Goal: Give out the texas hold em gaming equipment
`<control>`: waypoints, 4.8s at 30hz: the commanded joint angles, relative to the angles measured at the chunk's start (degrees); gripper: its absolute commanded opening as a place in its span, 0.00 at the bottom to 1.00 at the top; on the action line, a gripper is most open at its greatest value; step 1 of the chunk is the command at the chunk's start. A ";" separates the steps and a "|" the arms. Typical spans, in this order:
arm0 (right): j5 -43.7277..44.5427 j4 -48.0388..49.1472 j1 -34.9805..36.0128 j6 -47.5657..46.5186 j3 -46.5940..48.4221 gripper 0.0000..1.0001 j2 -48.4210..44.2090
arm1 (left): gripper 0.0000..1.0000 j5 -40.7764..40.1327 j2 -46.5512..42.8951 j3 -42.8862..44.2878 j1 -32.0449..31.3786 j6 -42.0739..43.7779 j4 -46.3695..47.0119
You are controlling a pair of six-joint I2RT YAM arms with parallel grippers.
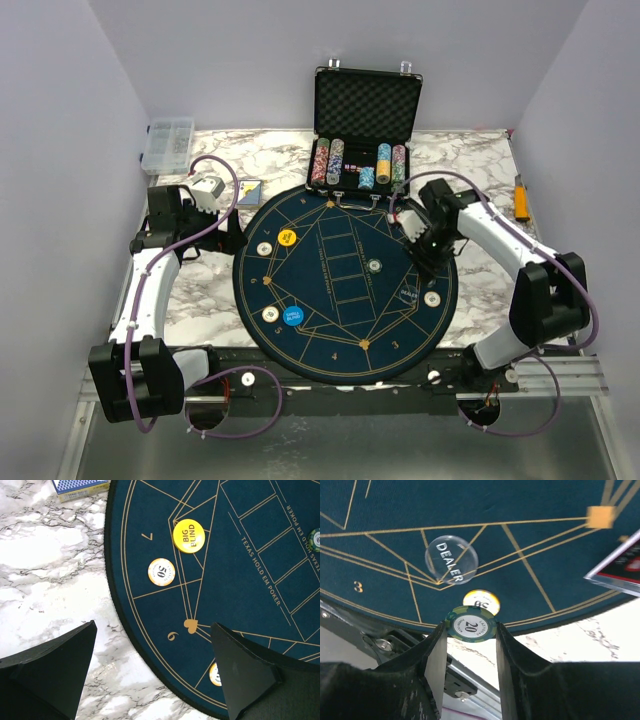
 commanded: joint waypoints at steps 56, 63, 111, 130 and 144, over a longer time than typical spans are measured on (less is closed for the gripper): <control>15.59 14.58 34.50 2.33 -16.40 0.46 0.81 | 0.98 -1.20 -1.32 0.57 -0.39 0.71 -0.38; 17.26 13.47 34.46 3.48 -18.97 0.43 -1.55 | 0.98 -1.09 -0.96 0.89 -0.33 0.50 -0.36; 3.57 21.58 16.83 13.95 8.40 0.85 15.24 | 0.98 -0.41 -1.83 0.94 -0.38 0.76 -0.38; -0.07 20.64 15.35 11.28 8.10 0.38 18.15 | 0.98 -0.50 -1.49 0.74 -0.39 0.78 -0.11; -7.25 18.24 15.01 11.35 9.60 0.50 16.32 | 0.98 0.57 -1.31 0.75 -0.38 0.93 -0.29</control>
